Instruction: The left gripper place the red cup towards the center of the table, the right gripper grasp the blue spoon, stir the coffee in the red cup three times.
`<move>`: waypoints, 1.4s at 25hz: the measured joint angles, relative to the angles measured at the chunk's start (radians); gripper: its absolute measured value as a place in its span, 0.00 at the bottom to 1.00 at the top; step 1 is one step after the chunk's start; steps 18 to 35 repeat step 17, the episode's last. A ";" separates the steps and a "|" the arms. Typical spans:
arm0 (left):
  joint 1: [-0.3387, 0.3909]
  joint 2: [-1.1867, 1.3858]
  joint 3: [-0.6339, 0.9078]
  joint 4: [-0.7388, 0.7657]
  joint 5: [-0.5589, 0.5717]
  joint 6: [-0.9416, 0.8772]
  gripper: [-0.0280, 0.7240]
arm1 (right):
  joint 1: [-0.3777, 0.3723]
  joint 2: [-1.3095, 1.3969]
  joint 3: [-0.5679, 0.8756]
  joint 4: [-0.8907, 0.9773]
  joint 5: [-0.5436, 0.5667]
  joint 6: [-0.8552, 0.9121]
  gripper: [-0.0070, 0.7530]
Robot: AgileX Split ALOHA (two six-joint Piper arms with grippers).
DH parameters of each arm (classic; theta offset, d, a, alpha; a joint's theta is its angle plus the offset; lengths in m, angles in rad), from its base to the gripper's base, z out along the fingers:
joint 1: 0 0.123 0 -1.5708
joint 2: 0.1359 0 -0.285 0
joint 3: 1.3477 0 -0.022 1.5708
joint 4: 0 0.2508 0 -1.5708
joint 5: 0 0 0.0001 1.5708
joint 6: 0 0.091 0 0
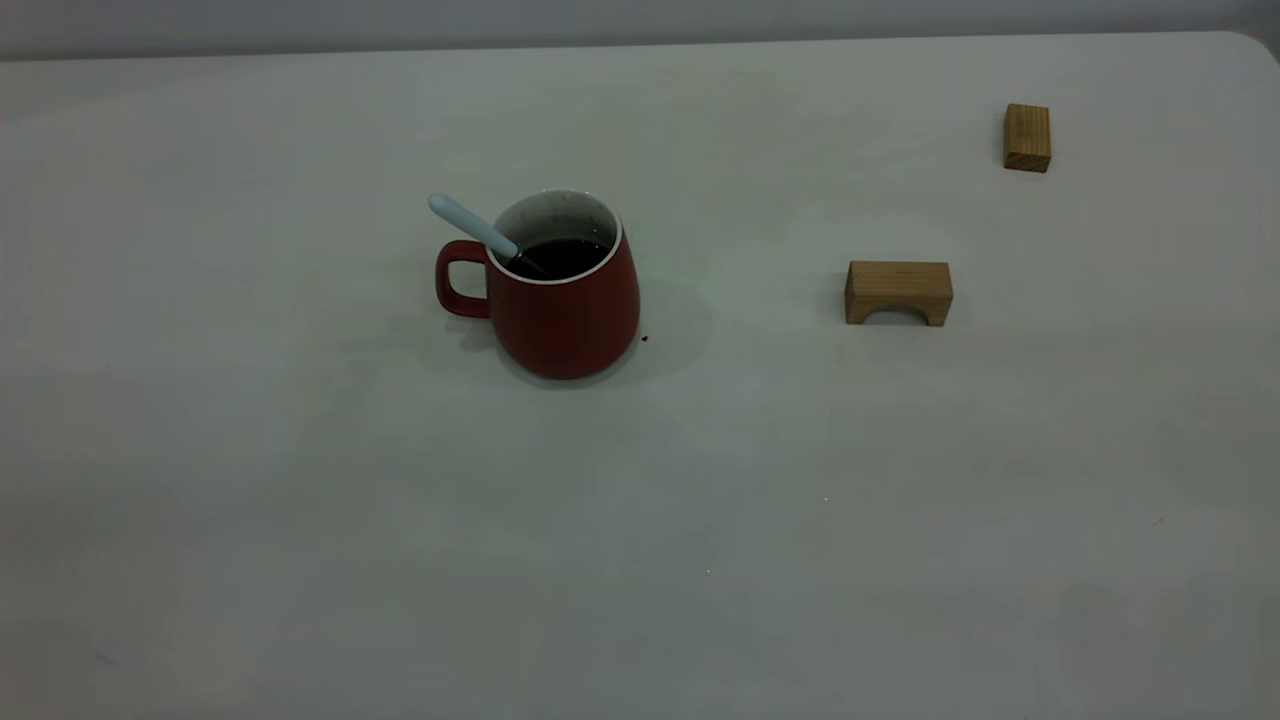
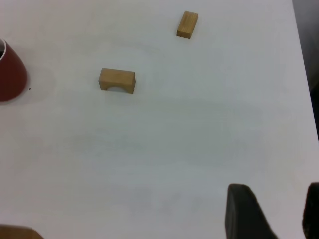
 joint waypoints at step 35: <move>0.000 0.000 0.000 0.000 0.000 0.000 0.46 | 0.000 0.000 0.000 -0.004 0.000 0.081 0.44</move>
